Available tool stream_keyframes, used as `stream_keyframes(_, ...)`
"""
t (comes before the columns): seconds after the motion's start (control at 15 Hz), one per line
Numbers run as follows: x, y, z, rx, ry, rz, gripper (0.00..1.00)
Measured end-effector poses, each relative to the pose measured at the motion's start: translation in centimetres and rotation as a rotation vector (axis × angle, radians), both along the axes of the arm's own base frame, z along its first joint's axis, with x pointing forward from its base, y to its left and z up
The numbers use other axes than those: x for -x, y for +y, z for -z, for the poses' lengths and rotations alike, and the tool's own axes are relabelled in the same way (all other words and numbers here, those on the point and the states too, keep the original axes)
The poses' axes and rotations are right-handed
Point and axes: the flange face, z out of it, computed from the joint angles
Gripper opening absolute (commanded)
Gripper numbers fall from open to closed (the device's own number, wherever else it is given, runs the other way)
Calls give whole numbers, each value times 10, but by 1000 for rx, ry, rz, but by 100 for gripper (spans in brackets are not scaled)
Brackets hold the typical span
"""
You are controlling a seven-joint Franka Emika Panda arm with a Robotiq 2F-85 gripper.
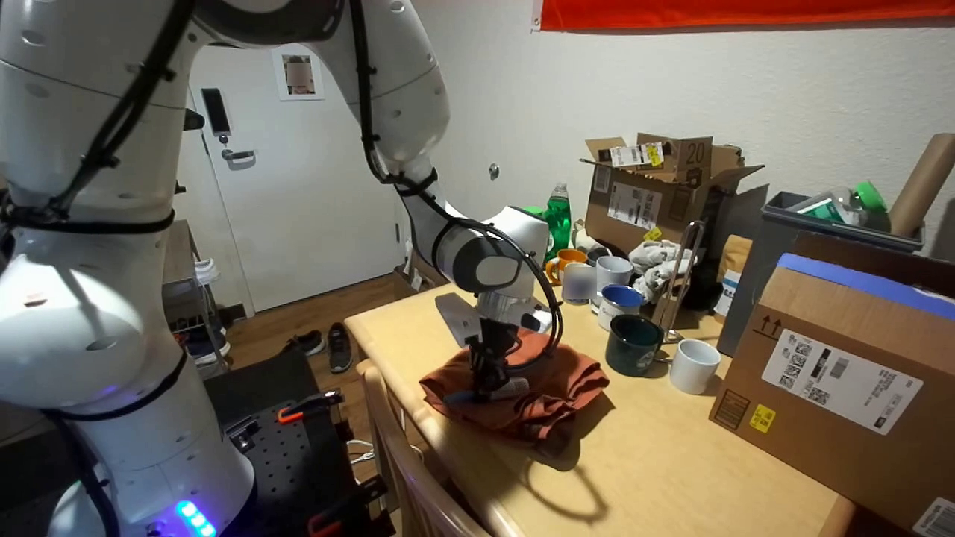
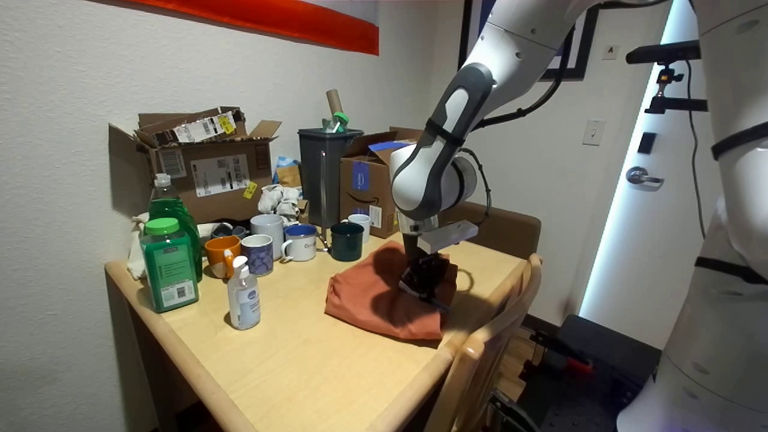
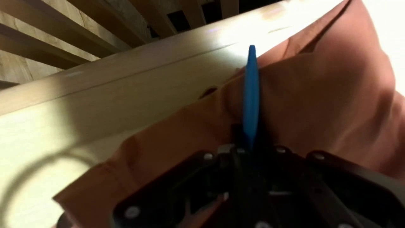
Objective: Take the object and roll it on the cloth on the table
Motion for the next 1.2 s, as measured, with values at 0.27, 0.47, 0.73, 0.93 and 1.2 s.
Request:
stream_keyframes(0.27, -2, 36, 1, -1, 16, -83, 3)
stream_keyframes(0.47, 0, 67, 2, -1, 57, -156, 3)
stream_keyframes(0.73, 2, 107, 2, 6, 113, -258, 3)
stream_keyframes(0.93, 8, 138, 5, 6, 148, -322, 3)
stream_keyframes(1.2, 14, 159, 7, 17, 160, -363, 3)
